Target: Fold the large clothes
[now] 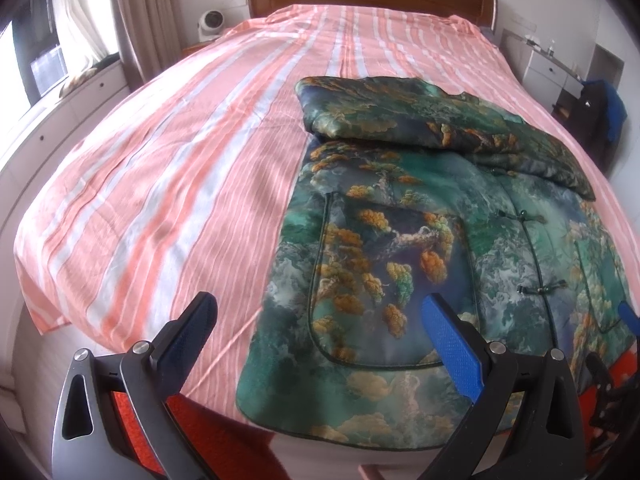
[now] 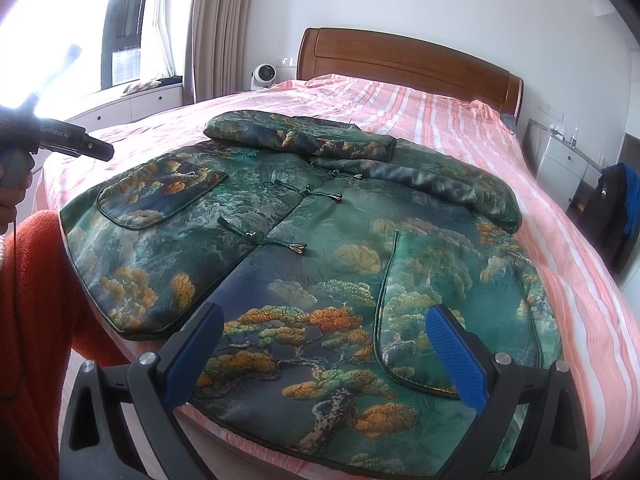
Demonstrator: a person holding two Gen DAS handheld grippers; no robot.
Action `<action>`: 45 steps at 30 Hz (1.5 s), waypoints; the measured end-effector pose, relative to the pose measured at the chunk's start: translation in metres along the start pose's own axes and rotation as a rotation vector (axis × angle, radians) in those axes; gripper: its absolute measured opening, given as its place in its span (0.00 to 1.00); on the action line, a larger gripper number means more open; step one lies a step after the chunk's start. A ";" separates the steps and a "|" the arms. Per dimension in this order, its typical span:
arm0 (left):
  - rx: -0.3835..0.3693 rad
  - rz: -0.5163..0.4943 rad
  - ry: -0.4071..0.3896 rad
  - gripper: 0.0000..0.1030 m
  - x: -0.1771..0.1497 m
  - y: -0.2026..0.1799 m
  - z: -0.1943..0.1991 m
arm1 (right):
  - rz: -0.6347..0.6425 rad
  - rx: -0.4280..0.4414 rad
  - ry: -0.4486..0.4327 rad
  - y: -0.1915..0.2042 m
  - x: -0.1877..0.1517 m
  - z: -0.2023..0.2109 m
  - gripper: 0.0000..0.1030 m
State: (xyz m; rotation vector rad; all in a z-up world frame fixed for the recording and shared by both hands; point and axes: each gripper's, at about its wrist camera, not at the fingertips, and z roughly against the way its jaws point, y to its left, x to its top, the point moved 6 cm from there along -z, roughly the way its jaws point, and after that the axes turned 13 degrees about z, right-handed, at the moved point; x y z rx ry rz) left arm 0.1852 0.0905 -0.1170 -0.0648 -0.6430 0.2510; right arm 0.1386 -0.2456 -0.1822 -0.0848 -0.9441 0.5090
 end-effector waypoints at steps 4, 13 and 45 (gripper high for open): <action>0.003 0.002 0.000 0.99 0.000 0.001 0.000 | 0.004 -0.001 -0.001 0.001 0.000 -0.001 0.97; -0.025 0.009 0.053 0.99 -0.003 0.012 -0.010 | -0.025 -0.004 -0.014 -0.008 0.007 0.013 0.97; -0.117 0.074 0.206 0.99 -0.025 0.038 -0.037 | -0.636 -0.098 0.179 -0.166 -0.113 0.043 0.97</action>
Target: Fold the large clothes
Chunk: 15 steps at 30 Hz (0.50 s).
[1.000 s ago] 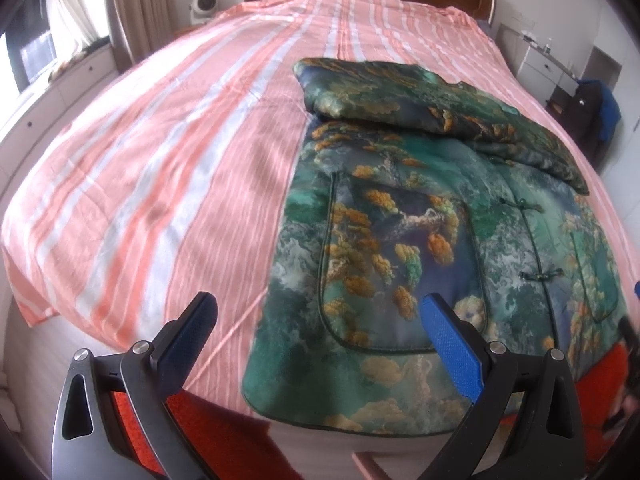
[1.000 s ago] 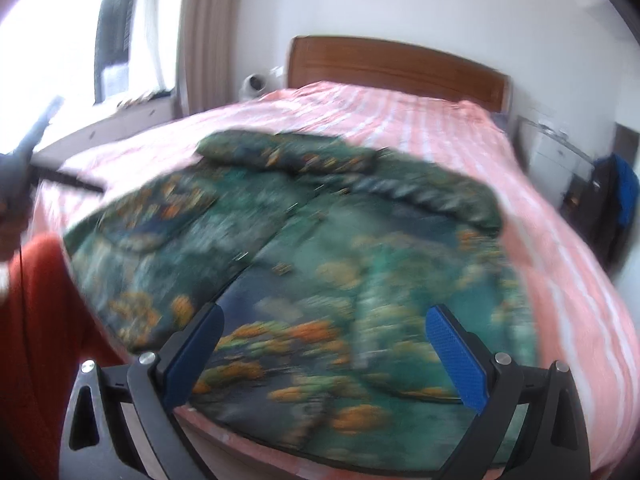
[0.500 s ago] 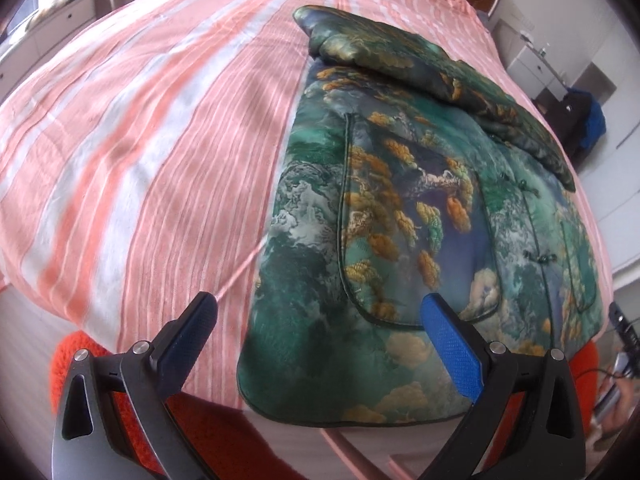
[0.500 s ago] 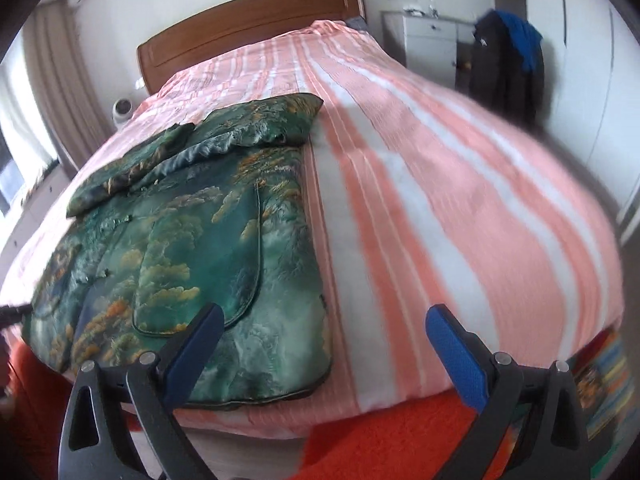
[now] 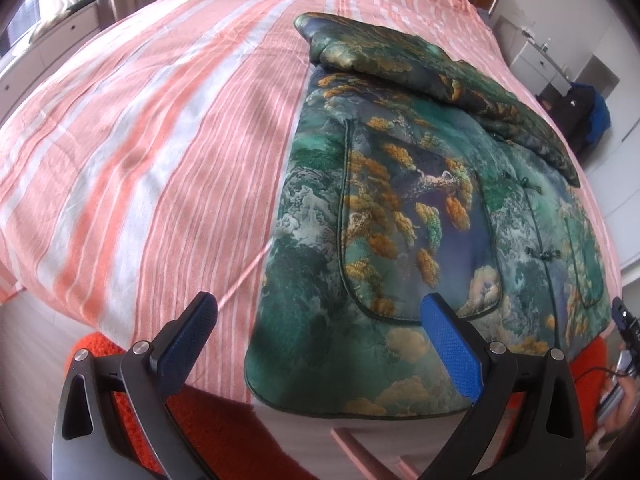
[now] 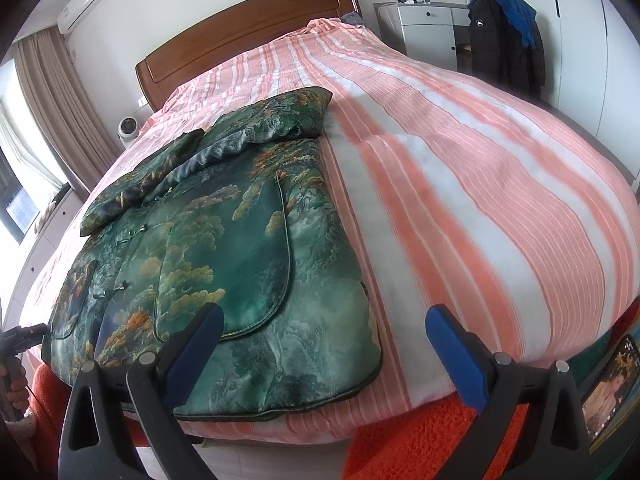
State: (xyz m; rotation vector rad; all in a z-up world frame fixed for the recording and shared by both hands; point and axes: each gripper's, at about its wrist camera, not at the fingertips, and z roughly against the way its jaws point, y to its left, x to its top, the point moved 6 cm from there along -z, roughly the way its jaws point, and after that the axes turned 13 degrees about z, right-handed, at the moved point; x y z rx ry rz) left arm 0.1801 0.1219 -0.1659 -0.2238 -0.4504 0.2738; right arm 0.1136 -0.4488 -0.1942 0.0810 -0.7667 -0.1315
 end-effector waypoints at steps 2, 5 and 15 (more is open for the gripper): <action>0.001 0.010 -0.009 0.99 0.002 0.001 0.001 | -0.008 -0.005 -0.002 0.000 -0.002 0.001 0.97; -0.003 0.021 -0.006 0.99 0.003 0.003 0.000 | -0.010 -0.012 -0.012 -0.001 -0.003 0.003 0.97; 0.011 0.024 -0.006 0.99 0.003 0.008 -0.003 | 0.000 -0.027 -0.029 0.001 -0.001 0.004 0.97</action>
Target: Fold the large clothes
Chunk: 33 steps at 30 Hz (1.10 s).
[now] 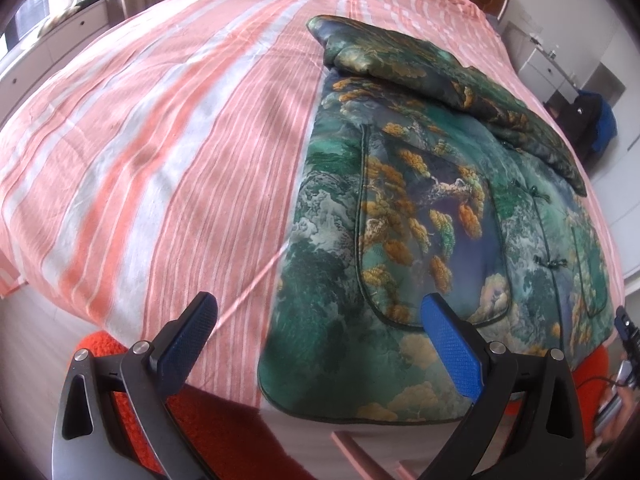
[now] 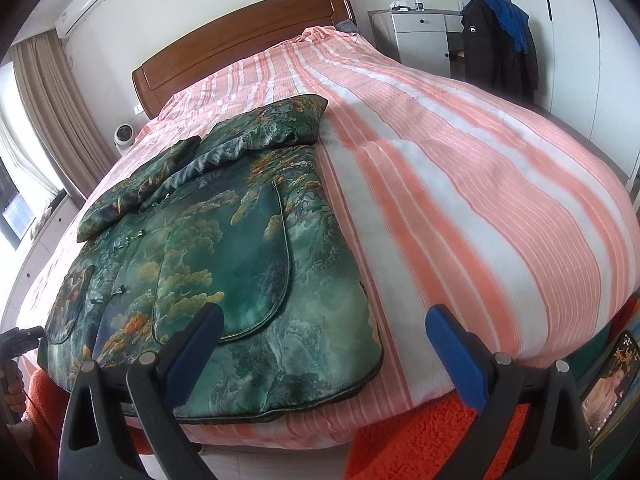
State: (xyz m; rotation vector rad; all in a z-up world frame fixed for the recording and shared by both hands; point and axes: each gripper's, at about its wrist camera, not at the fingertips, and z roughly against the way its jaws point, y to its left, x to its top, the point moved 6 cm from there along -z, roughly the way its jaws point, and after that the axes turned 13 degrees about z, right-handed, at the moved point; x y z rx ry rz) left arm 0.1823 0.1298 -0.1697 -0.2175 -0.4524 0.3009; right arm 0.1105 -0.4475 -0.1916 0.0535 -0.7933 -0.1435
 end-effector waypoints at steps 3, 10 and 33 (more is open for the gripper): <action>0.006 -0.010 -0.003 0.99 -0.001 -0.002 -0.001 | -0.001 -0.006 -0.005 0.000 0.001 0.000 0.97; 0.013 -0.030 -0.008 0.99 -0.003 -0.007 -0.001 | -0.019 -0.011 -0.010 -0.004 0.000 0.000 0.97; 0.017 -0.040 0.002 0.99 -0.008 -0.010 -0.004 | -0.021 -0.016 -0.025 -0.005 -0.001 0.004 0.97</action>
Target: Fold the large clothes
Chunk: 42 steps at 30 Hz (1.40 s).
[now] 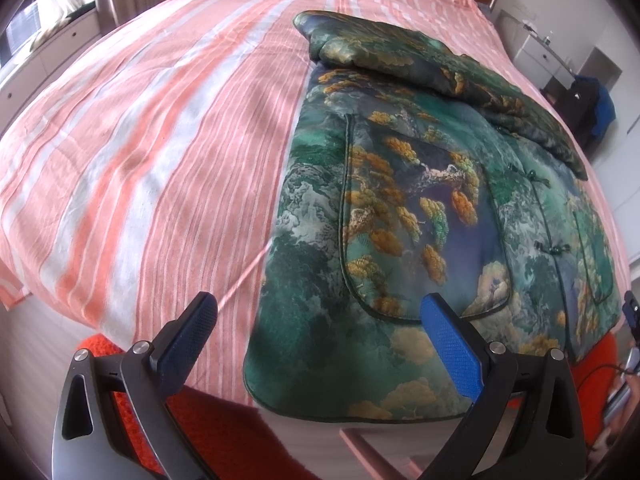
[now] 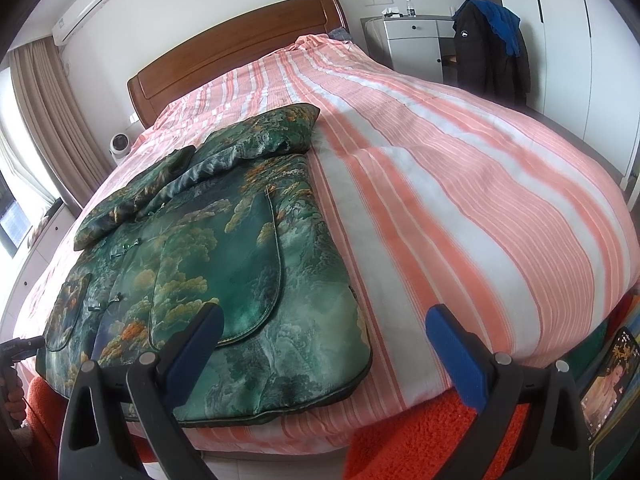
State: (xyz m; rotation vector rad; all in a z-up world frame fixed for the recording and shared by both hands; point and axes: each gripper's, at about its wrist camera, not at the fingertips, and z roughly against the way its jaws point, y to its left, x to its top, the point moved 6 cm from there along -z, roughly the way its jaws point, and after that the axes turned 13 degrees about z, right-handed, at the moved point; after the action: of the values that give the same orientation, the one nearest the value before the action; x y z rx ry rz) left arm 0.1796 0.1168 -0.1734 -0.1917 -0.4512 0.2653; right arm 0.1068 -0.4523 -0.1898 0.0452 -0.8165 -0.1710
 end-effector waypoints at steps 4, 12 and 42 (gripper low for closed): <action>-0.002 -0.004 0.021 0.99 -0.004 -0.002 -0.005 | 0.001 0.000 0.000 0.000 0.000 0.000 0.97; -0.009 -0.025 0.016 0.99 -0.006 -0.009 -0.002 | 0.003 -0.001 0.000 0.000 0.000 0.000 0.97; -0.006 -0.016 0.014 0.99 -0.007 -0.008 -0.001 | 0.004 -0.002 0.003 0.000 -0.001 -0.001 0.97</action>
State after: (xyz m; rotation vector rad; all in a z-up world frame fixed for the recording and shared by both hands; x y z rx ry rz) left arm 0.1757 0.1070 -0.1750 -0.1956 -0.4392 0.2473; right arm 0.1075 -0.4523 -0.1912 0.0416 -0.8133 -0.1680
